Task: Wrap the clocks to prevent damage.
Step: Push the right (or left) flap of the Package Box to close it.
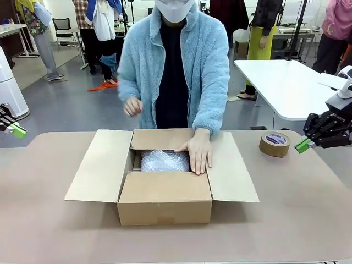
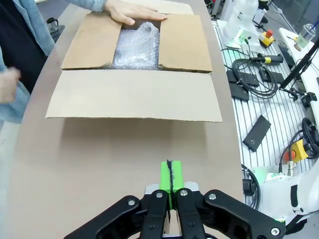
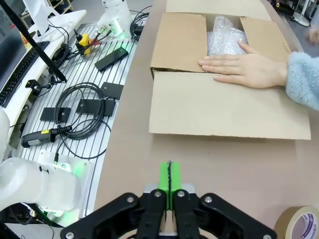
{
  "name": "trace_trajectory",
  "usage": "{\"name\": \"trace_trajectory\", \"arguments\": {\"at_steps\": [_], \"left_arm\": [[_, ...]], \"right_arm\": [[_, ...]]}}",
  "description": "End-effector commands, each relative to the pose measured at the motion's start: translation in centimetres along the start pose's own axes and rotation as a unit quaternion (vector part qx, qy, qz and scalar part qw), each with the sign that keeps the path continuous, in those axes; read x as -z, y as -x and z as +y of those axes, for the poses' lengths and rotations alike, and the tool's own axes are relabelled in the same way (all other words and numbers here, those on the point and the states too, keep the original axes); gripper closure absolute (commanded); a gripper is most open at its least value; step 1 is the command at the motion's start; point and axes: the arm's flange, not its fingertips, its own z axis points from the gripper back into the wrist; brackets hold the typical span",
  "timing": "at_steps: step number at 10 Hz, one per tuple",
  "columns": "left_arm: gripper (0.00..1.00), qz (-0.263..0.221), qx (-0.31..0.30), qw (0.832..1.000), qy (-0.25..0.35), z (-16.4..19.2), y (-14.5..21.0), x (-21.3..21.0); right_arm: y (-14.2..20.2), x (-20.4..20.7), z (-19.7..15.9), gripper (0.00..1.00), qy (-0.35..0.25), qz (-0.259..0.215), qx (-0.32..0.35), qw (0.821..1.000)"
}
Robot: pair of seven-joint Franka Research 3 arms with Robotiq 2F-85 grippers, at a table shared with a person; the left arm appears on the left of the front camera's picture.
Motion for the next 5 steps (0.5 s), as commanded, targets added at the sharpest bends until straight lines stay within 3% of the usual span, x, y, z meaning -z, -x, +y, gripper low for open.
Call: {"name": "trace_trajectory", "arguments": {"at_steps": [1,5], "left_arm": [[0.99,-0.002,-0.001,1.000,0.000,-0.07,0.06,-0.12],[0.99,-0.002,-0.001,1.000,0.000,-0.07,0.06,-0.12]], "right_arm": [[0.06,-0.17,0.17,0.99,-0.004,-0.001,-0.009,1.000],[0.06,-0.17,0.17,0.99,-0.004,-0.001,-0.009,1.000]]}}
